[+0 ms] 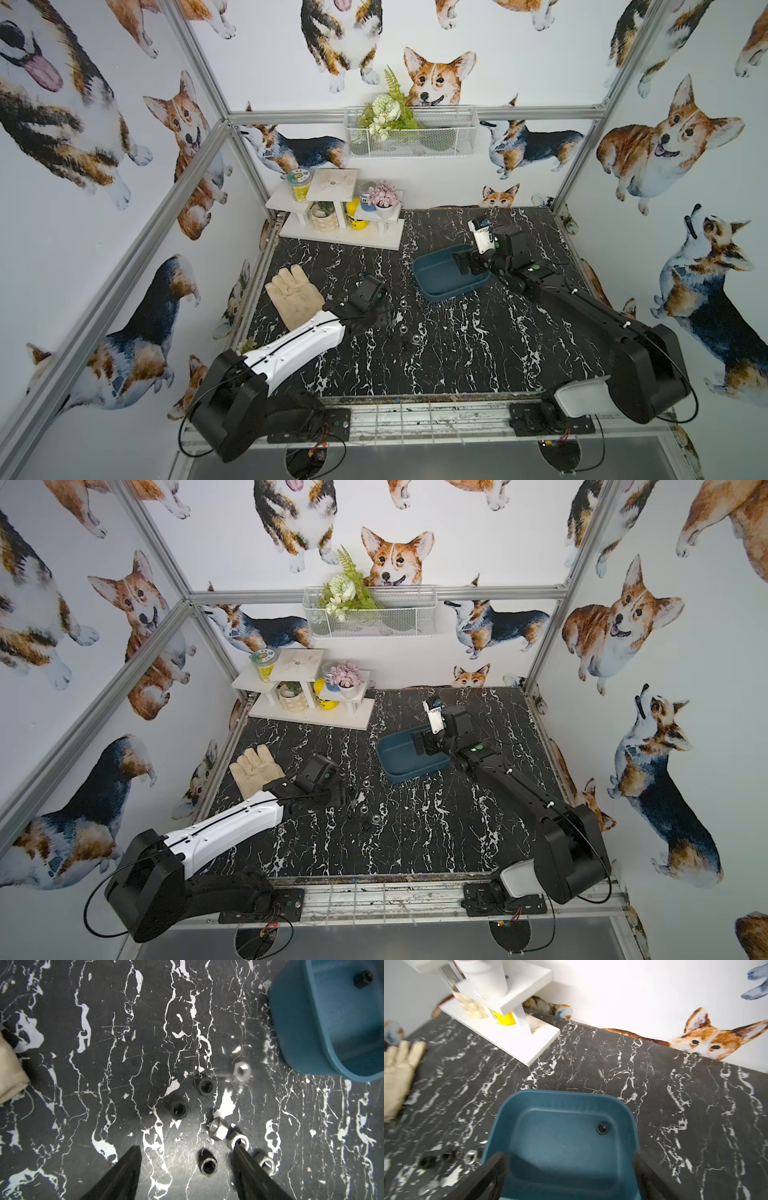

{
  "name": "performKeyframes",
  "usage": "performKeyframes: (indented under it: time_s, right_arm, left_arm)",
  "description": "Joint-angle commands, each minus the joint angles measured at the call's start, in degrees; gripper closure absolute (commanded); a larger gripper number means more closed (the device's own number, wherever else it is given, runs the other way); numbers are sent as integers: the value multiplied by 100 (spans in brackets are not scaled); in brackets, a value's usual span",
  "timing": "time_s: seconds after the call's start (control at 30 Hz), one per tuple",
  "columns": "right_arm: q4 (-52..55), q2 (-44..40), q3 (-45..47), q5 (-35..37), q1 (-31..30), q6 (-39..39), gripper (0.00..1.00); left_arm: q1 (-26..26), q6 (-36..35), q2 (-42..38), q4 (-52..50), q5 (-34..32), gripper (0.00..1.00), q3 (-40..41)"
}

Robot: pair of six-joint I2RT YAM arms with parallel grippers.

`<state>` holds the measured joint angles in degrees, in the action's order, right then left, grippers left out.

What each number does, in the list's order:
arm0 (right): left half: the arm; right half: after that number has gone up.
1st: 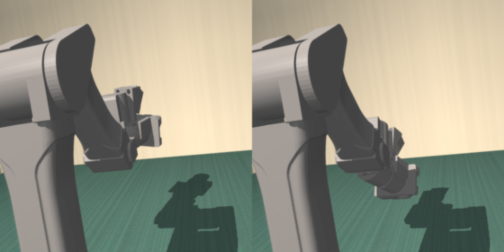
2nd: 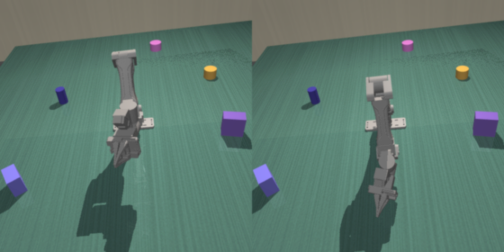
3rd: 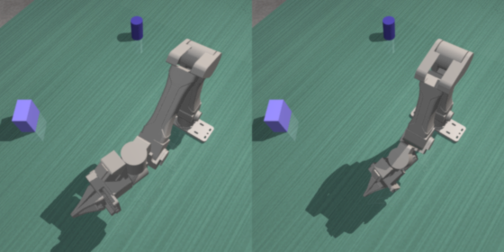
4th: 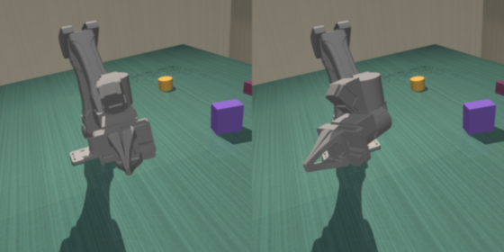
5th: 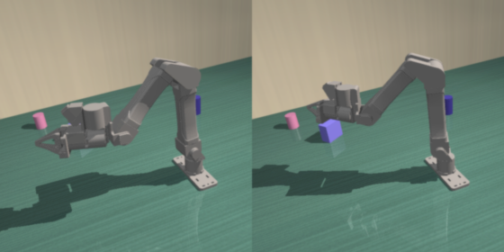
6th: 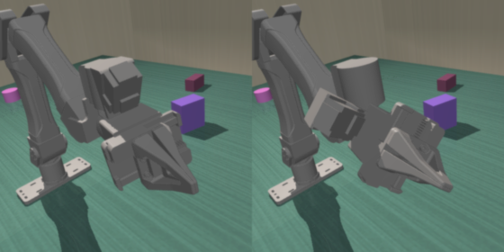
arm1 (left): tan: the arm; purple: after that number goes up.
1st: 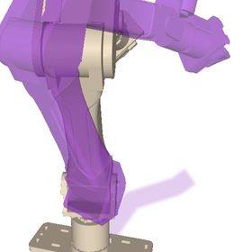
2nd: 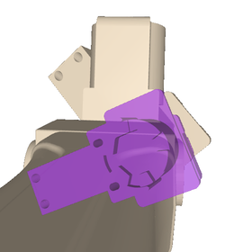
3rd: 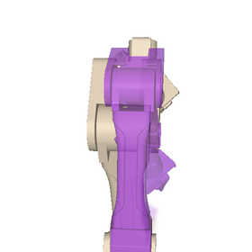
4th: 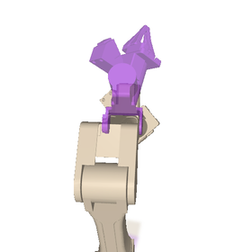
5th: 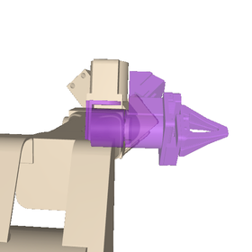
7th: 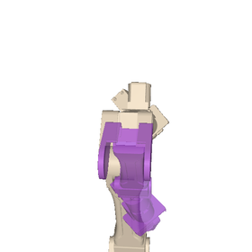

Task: Put the nuts on the desktop into the storage box
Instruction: Pick up the nut from the center of the board.

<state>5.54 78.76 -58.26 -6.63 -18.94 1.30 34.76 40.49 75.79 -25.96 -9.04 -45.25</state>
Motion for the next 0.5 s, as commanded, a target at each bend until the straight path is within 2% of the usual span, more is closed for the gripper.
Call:
performKeyframes:
  time_s: [0.0,0.13,0.2,0.33,0.47]
  right_arm:
    - [232,-42,90,-1977,260,304,0]
    - [599,324,19,-2333,311,792,0]
    - [725,412,-4,-2103,223,853,0]
    - [900,310,-23,-987,-271,767,0]
    - [912,159,29,-624,-448,842,0]
  left_arm:
    - [-38,-5,400,-53,-100,31,-190]
    - [-110,28,928,-39,-127,36,-433]
    - [-132,14,1150,54,-50,38,-451]
    - [-206,60,1587,123,190,41,-534]
    - [-231,131,1845,208,200,45,-572]
